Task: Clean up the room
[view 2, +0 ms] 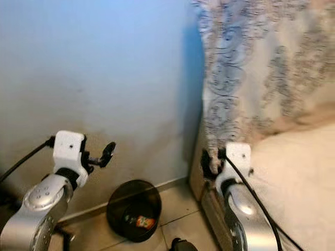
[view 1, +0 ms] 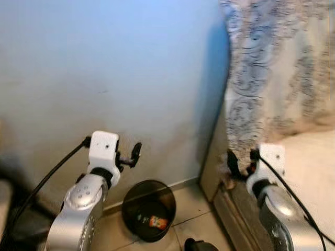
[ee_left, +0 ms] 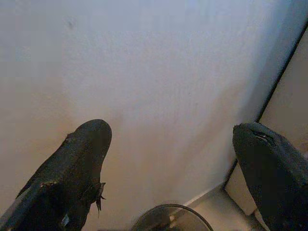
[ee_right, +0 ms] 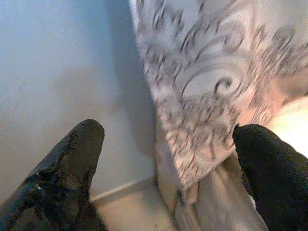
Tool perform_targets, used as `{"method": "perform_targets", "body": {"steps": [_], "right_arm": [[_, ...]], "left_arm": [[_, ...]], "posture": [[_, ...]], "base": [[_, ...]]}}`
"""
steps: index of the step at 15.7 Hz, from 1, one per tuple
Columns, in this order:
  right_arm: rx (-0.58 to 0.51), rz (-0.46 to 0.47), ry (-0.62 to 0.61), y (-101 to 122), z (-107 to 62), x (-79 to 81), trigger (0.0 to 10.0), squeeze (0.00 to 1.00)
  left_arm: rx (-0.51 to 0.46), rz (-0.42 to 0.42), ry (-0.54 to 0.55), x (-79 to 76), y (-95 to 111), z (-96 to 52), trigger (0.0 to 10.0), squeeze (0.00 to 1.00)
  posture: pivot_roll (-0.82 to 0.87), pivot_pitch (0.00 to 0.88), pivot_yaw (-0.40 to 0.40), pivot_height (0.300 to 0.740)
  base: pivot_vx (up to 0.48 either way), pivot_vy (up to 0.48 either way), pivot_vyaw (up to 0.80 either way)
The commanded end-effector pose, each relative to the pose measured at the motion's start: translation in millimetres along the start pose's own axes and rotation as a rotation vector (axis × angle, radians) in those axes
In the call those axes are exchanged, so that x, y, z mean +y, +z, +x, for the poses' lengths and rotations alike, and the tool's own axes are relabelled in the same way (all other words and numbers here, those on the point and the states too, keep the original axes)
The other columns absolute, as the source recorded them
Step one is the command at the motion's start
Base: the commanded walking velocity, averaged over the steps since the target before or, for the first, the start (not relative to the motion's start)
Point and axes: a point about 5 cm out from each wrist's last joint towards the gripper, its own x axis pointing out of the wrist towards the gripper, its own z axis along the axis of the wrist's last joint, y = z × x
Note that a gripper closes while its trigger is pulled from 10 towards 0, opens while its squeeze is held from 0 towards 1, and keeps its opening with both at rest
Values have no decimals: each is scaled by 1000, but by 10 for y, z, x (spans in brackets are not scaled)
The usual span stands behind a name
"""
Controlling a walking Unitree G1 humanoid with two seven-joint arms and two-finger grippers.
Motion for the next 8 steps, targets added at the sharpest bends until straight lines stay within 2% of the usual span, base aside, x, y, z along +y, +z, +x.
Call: {"method": "perform_targets", "body": {"steps": [1,3,5,8], "right_arm": [[-3,-8,6,1,23,1,10000,0],[13,-24,13,-38,33,-8,10000,0],[16,-39,31,-35,42,17,10000,0],[21,-50,11,-61,56,-58,10000,0]], "left_arm": [[-12,1,39,60,10,-33,10000,0],[-6,-19,93,126,-14,-80,10000,0],[-9,-21,101,148,-10,-86,10000,0],[-21,7,100,168,25,-80,10000,0]], "posture": [[29,0,25,740],[54,0,8,740],[60,0,6,740],[57,0,8,740]], "base": [[0,0,-781],[0,0,-781],[0,0,-781],[0,0,-781]]}}
